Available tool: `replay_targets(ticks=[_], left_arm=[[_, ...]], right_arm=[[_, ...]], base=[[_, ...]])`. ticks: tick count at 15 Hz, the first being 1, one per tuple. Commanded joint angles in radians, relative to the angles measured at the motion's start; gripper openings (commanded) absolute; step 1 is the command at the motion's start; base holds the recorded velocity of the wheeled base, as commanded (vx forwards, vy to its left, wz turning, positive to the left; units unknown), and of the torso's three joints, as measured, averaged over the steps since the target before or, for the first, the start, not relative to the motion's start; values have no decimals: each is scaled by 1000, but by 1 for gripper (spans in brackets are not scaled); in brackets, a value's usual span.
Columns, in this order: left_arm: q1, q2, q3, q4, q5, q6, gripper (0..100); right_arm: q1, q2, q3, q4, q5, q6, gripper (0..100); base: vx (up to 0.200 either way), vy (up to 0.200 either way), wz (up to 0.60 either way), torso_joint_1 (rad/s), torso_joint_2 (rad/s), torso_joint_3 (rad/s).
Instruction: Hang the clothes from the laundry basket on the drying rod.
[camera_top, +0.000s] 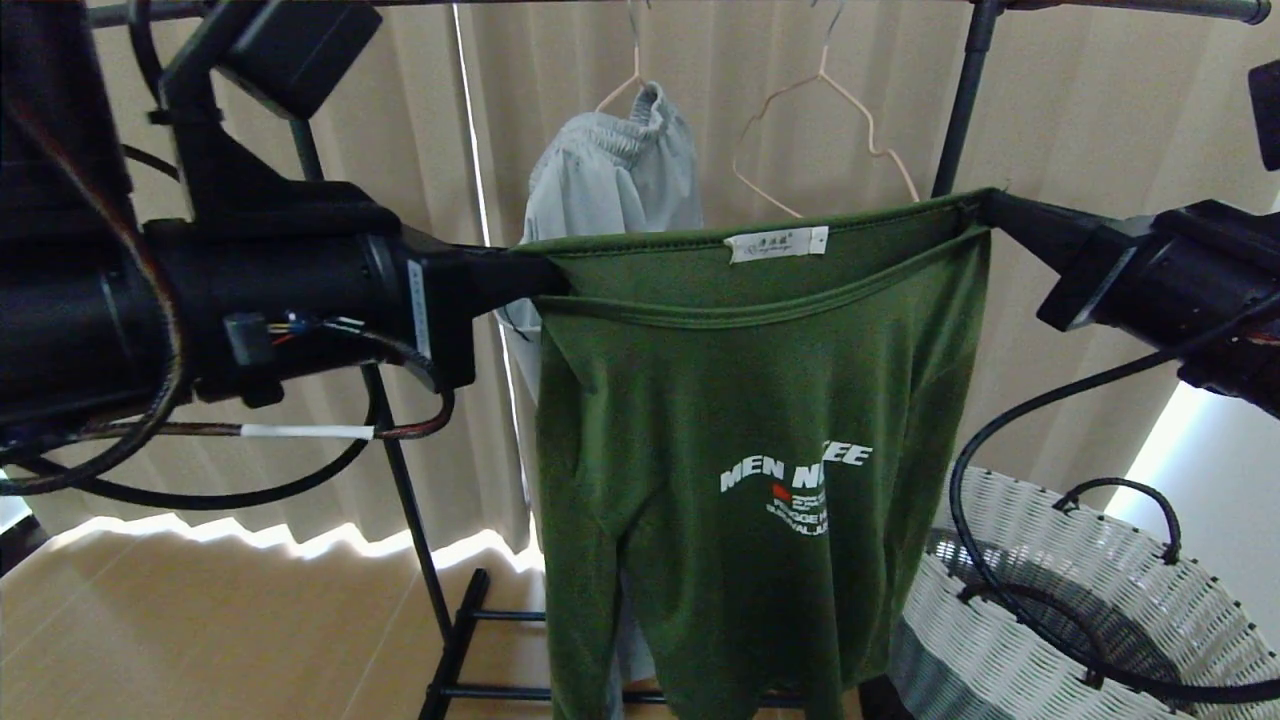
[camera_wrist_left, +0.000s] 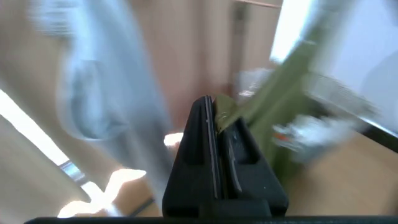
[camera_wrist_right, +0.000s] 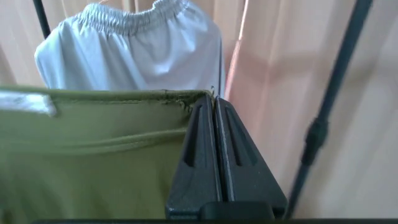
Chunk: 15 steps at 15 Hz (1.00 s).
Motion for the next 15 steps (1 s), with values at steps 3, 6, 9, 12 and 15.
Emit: replay_targets(ticks=[3, 6, 9, 12, 15], left_arm=[[-16, -94, 53, 2, -33, 25, 0], [-56, -111, 74, 0, -47, 28, 0], [-56, -111, 74, -1, -45, 28, 0], [-46, -97, 56, -5, -37, 27, 0], [20, -41, -4, -5, 9, 28, 0]], right_arm=[[7, 84, -35, -45, 2, 26, 0], [22, 101, -41, -117, 5, 32, 0], [24, 93, -35, -123, 5, 30, 0], [24, 79, -44, -118, 2, 29, 0], [22, 7, -32, -63, 4, 26, 0]], base=[[0, 0, 0, 0, 0, 0], [0, 0, 0, 0, 0, 0], [0, 0, 0, 0, 0, 0], [0, 0, 0, 0, 0, 0], [0, 0, 0, 0, 0, 0]])
